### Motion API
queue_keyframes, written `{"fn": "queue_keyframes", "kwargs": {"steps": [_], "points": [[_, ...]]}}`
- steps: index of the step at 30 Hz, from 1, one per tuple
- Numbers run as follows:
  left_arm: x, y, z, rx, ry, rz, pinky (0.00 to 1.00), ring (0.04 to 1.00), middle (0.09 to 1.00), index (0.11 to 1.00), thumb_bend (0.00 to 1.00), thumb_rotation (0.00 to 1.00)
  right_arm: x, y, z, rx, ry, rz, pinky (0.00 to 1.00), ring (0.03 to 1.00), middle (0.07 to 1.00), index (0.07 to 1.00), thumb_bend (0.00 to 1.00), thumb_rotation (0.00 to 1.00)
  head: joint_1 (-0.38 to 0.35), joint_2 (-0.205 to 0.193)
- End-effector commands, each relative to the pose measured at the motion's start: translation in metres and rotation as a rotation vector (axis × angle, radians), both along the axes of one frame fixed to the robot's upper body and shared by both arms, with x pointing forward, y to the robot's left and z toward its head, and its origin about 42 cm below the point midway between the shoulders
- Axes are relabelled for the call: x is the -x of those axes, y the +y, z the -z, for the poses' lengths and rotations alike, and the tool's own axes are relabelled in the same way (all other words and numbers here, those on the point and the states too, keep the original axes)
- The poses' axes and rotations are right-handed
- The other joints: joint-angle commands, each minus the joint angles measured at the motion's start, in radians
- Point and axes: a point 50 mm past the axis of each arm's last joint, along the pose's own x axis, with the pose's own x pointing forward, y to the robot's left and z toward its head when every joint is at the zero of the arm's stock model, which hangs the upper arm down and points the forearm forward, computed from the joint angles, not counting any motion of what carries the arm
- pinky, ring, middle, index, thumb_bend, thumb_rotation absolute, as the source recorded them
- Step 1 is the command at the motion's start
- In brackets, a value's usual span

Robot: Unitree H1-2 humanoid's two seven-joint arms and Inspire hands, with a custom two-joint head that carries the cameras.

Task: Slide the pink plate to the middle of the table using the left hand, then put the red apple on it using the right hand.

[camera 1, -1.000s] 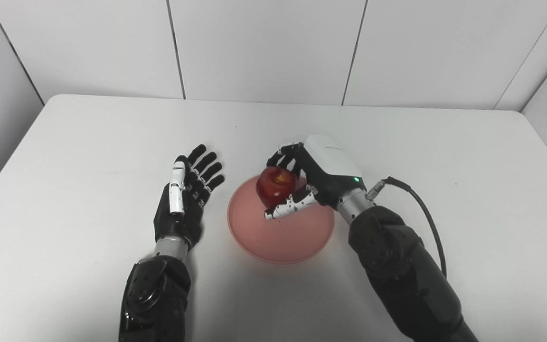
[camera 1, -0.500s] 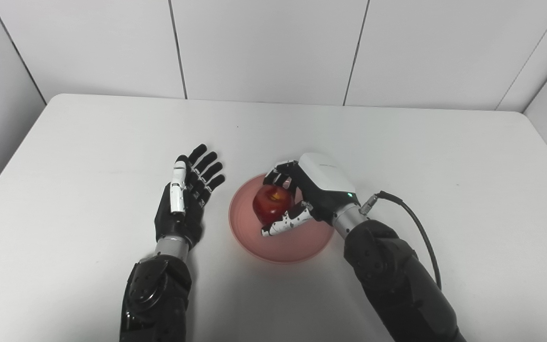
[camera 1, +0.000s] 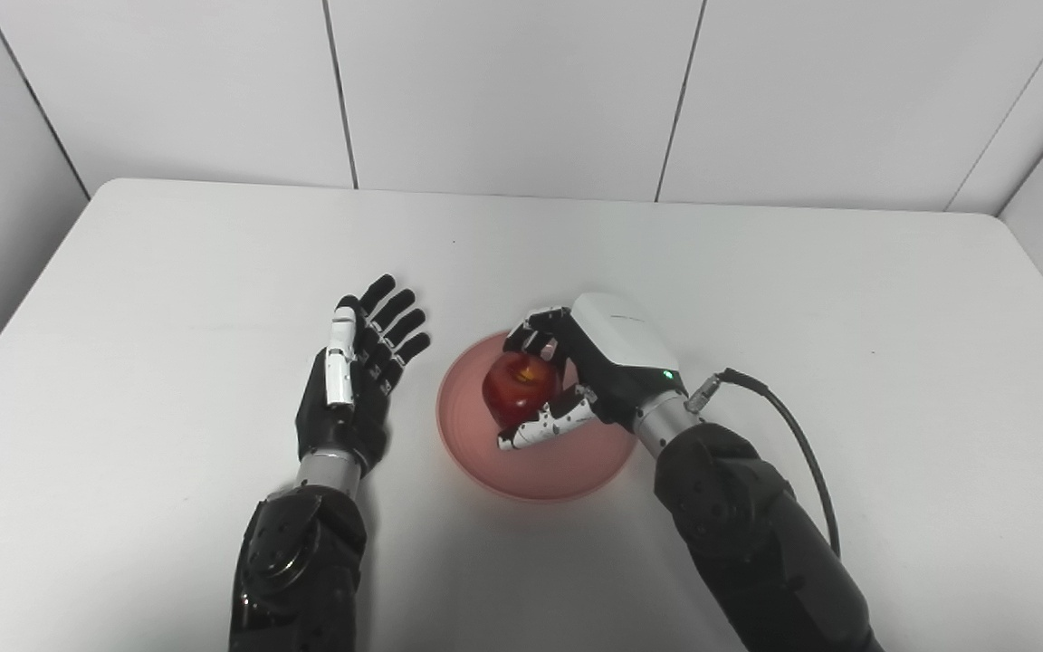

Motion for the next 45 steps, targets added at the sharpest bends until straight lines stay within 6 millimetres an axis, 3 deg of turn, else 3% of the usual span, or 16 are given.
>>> {"fn": "queue_keyframes", "kwargs": {"steps": [1, 3, 4, 6, 11, 15, 16, 18, 21, 29, 32, 36, 45], "points": [[-0.003, -0.005, -0.01, 0.016, -0.05, -0.011, 0.82, 0.832, 0.835, 0.819, 0.35, 1.0, 0.001, 0.003, -0.008, 0.009, -0.013, -0.004, 0.28, 0.391, 0.505, 0.491, 0.52, 0.15, 0.001, 0.001], [-0.003, -0.004, -0.01, 0.015, -0.049, -0.011, 0.82, 0.832, 0.834, 0.818, 0.35, 1.0, 0.002, 0.003, -0.008, 0.01, -0.009, 0.001, 0.3, 0.42, 0.53, 0.492, 0.52, 0.16, 0.0, 0.001], [-0.003, -0.004, -0.01, 0.014, -0.049, -0.012, 0.82, 0.834, 0.835, 0.819, 0.35, 1.0, 0.003, 0.003, -0.009, 0.01, -0.008, 0.002, 0.32, 0.449, 0.56, 0.579, 0.7, 0.23, 0.0, 0.001], [-0.003, -0.004, -0.01, 0.015, -0.049, -0.012, 0.82, 0.834, 0.835, 0.819, 0.35, 1.0, 0.004, 0.003, -0.01, 0.015, -0.002, 0.007, 0.31, 0.453, 0.57, 0.649, 0.81, 0.29, -0.002, 0.001], [-0.003, -0.004, -0.01, 0.014, -0.047, -0.009, 0.82, 0.835, 0.836, 0.819, 0.35, 1.0, 0.004, 0.002, -0.012, 0.042, 0.021, 0.018, 0.33, 0.48, 0.604, 0.748, 0.92, 0.34, -0.006, 0.001], [-0.003, -0.003, -0.008, 0.014, -0.046, -0.009, 0.82, 0.836, 0.836, 0.818, 0.35, 1.0, 0.005, 0.0, -0.012, 0.049, 0.027, -0.004, 0.46, 0.597, 0.707, 0.802, 0.98, 0.38, -0.007, 0.0], [-0.003, -0.003, -0.008, 0.016, -0.045, -0.009, 0.82, 0.835, 0.835, 0.818, 0.35, 1.0, 0.005, 0.0, -0.012, 0.05, 0.025, -0.011, 0.47, 0.614, 0.723, 0.808, 0.99, 0.38, -0.008, 0.0], [-0.003, -0.003, -0.008, 0.019, -0.045, -0.008, 0.82, 0.834, 0.835, 0.819, 0.36, 1.0, 0.008, -0.001, -0.014, 0.043, 0.021, -0.02, 0.63, 0.747, 0.814, 0.839, 1.0, 0.4, -0.009, 0.0], [-0.002, -0.003, -0.009, 0.016, -0.046, -0.006, 0.82, 0.835, 0.837, 0.821, 0.35, 1.0, 0.011, -0.003, -0.018, 0.019, 0.017, -0.032, 0.7, 0.817, 0.88, 0.877, 1.0, 0.42, -0.009, -0.002], [-0.002, -0.002, -0.009, 0.013, -0.046, -0.007, 0.82, 0.835, 0.836, 0.82, 0.36, 1.0, 0.019, -0.012, -0.027, -0.054, -0.061, -0.06, 0.69, 0.854, 0.973, 0.983, 1.0, 0.53, -0.013, -0.005], [-0.002, -0.002, -0.008, 0.01, -0.046, -0.006, 0.82, 0.834, 0.836, 0.82, 0.36, 1.0, 0.022, -0.017, -0.039, -0.11, -0.106, -0.051, 0.67, 0.862, 0.989, 0.998, 1.0, 0.55, -0.017, -0.009], [-0.003, -0.001, -0.008, 0.015, -0.044, -0.009, 0.82, 0.835, 0.839, 0.821, 0.35, 1.0, 0.025, -0.026, -0.053, -0.156, -0.15, -0.043, 0.73, 0.874, 0.989, 1.0, 1.0, 0.58, -0.021, -0.01], [-0.003, 0.0, -0.008, 0.019, -0.043, -0.012, 0.82, 0.837, 0.838, 0.82, 0.35, 1.0, 0.032, -0.056, -0.077, -0.215, -0.21, 0.029, 0.74, 0.87, 0.953, 0.979, 1.0, 0.62, -0.027, -0.012]]}}
